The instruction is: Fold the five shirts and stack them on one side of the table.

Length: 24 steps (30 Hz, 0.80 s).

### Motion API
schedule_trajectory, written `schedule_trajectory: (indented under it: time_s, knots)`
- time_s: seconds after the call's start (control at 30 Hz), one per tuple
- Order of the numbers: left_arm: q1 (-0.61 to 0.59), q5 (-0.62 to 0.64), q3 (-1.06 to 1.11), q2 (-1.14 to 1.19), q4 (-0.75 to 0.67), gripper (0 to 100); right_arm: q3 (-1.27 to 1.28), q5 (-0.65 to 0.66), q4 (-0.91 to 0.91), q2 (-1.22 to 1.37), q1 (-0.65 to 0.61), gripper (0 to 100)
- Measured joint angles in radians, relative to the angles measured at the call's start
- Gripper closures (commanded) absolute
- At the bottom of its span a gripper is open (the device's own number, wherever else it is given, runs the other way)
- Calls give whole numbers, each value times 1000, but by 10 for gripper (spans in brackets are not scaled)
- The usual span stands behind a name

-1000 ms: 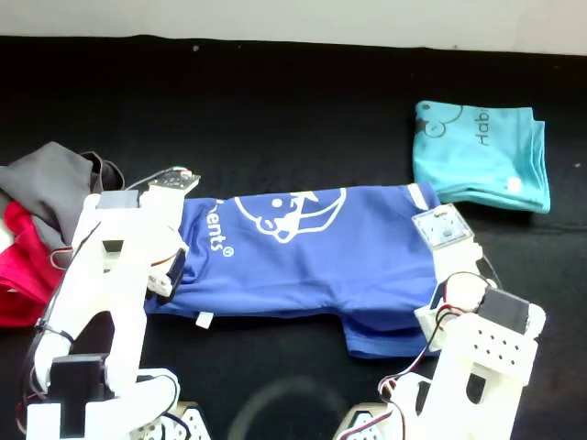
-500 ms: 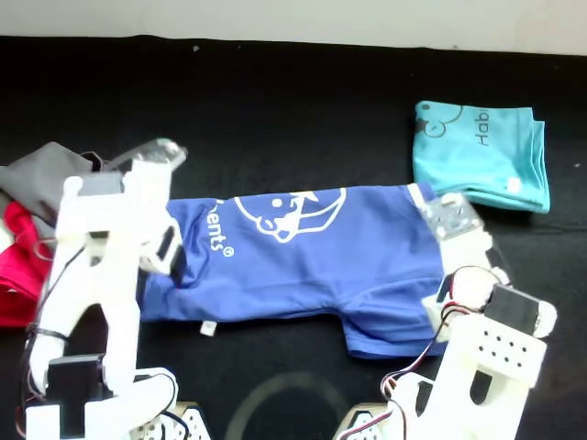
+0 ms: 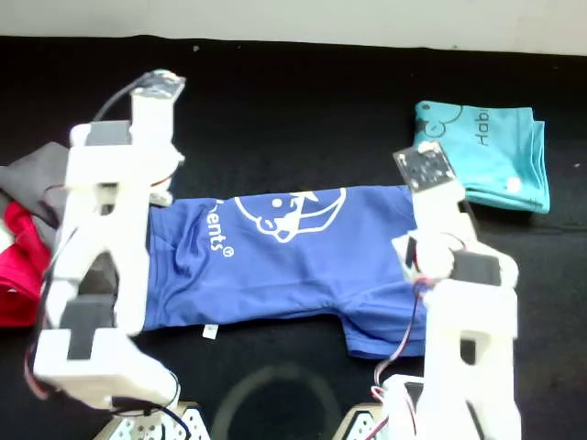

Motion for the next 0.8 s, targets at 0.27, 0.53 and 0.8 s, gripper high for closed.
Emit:
schedule_trajectory:
  time_s: [0.27,0.53,0.8]
  knots:
    - [29,32,-213,379,-9,992,-130,-55,-187,422,-51,992]
    - [-118,35,-460,583,34,992,-373,-55,-258,818,-3,992]
    - [-133,35,-729,738,186,992,-423,-55,-195,867,17,992]
